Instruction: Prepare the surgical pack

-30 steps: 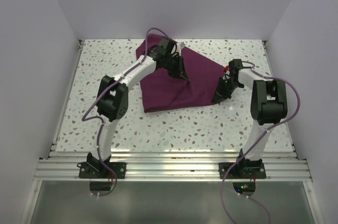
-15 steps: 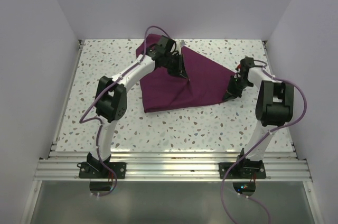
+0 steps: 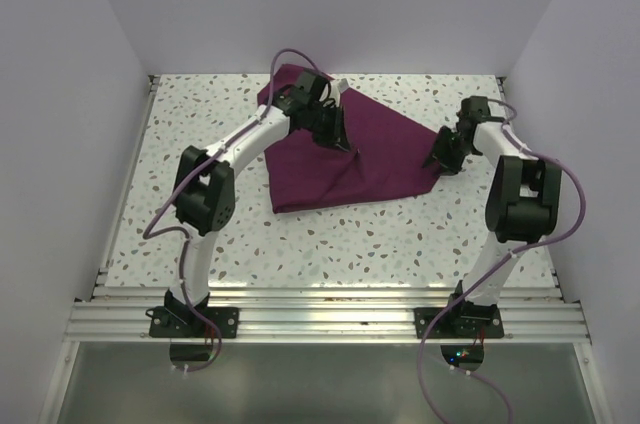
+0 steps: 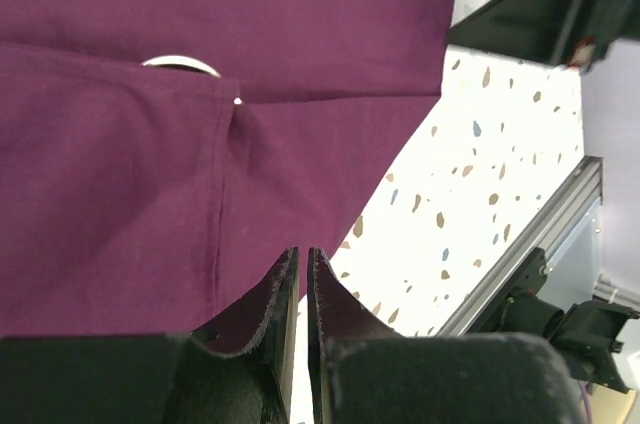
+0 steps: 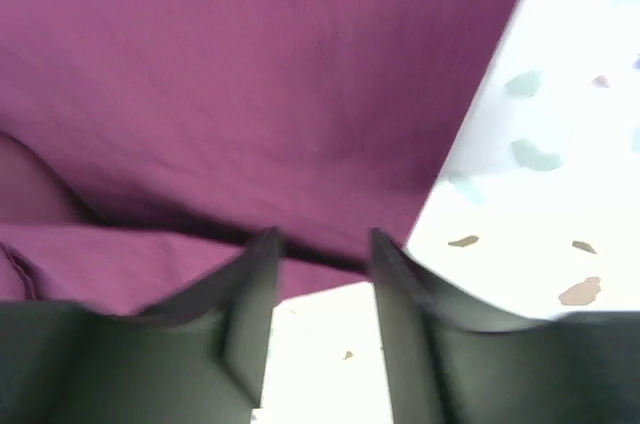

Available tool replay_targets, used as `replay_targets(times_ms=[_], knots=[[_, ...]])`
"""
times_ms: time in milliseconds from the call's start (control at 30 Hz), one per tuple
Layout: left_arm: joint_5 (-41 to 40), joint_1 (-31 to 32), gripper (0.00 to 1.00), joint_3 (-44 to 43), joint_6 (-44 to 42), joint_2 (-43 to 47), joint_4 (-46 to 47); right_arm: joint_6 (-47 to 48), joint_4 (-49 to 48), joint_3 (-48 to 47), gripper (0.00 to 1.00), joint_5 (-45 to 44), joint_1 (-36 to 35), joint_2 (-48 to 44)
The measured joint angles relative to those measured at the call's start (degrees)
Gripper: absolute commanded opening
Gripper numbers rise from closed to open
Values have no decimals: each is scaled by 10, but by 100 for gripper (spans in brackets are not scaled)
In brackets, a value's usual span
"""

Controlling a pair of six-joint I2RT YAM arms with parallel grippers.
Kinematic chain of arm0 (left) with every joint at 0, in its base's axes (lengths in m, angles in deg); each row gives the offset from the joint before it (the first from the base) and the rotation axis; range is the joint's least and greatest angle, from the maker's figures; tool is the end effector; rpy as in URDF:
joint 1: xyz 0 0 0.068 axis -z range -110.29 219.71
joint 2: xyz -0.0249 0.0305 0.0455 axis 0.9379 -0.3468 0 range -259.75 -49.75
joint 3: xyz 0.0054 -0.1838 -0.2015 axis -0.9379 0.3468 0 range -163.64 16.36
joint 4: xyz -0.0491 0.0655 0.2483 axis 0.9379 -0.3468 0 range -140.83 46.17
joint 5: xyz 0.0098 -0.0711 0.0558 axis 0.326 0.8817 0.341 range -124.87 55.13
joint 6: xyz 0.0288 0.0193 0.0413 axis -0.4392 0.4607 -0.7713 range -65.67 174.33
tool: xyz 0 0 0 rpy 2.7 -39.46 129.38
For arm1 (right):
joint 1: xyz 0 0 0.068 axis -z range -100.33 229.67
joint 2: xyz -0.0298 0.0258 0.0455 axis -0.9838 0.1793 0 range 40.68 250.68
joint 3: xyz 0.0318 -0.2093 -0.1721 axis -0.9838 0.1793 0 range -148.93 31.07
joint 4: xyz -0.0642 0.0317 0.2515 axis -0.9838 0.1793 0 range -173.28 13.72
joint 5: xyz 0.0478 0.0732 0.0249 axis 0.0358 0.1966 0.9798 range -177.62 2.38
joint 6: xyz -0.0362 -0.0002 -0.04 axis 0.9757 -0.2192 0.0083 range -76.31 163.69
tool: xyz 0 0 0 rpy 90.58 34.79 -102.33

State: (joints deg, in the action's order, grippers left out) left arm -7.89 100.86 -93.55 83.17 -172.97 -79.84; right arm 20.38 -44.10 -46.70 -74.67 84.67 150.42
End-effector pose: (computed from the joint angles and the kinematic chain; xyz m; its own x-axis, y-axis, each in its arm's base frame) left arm 0.4074 -0.2650 0.2560 -0.9130 0.0494 -0.4050 0.3123 0.7234 -0.6158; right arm 0.3832 -0.0254 0.1804 -0.8607 0.4624 -0.2128 0.3848 0.8648 0.3226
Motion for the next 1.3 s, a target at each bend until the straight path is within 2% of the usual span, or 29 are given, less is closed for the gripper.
replay_targets(times_ms=[67, 133, 167, 233, 400, 633, 833, 900, 967, 1000, 1100, 1267, 1300], knots=[[-7, 0, 11, 10, -7, 8, -2, -20, -24, 0, 61, -12, 6, -17], [-15, 0, 11, 18, -15, 14, -2, -42, -54, 2, 68, -30, 12, -30], [-18, 0, 11, 21, -18, 17, -3, -52, -73, 5, 75, -41, 15, -34], [-24, 0, 11, 29, -25, 23, -3, -70, -104, 13, 80, -62, 19, -38], [-39, 0, 12, 43, -45, 42, -7, -90, -149, 15, 80, -90, 32, -14], [-52, 0, 12, 58, -65, 64, -14, -91, -204, -13, 74, -82, 49, 51], [-54, 0, 12, 63, -70, 64, -17, -84, -229, -33, 60, -62, 52, 79], [-54, 0, 12, 63, -70, 64, -18, -80, -236, -38, 49, -52, 52, 85], [-54, 0, 12, 63, -70, 64, -19, -75, -238, -39, 44, -42, 53, 89], [-54, 0, 11, 63, -70, 64, -20, -72, -238, -39, 35, -40, 53, 90], [-54, 0, 11, 63, -70, 64, -21, -63, -233, -36, 16, -33, 52, 90], [-62, -6, 10, 63, -69, 64, -28, -53, -223, -32, 0, -23, 52, 90], [-63, -10, 10, 63, -69, 64, -29, -52, -219, -32, 0, -17, 52, 88]])
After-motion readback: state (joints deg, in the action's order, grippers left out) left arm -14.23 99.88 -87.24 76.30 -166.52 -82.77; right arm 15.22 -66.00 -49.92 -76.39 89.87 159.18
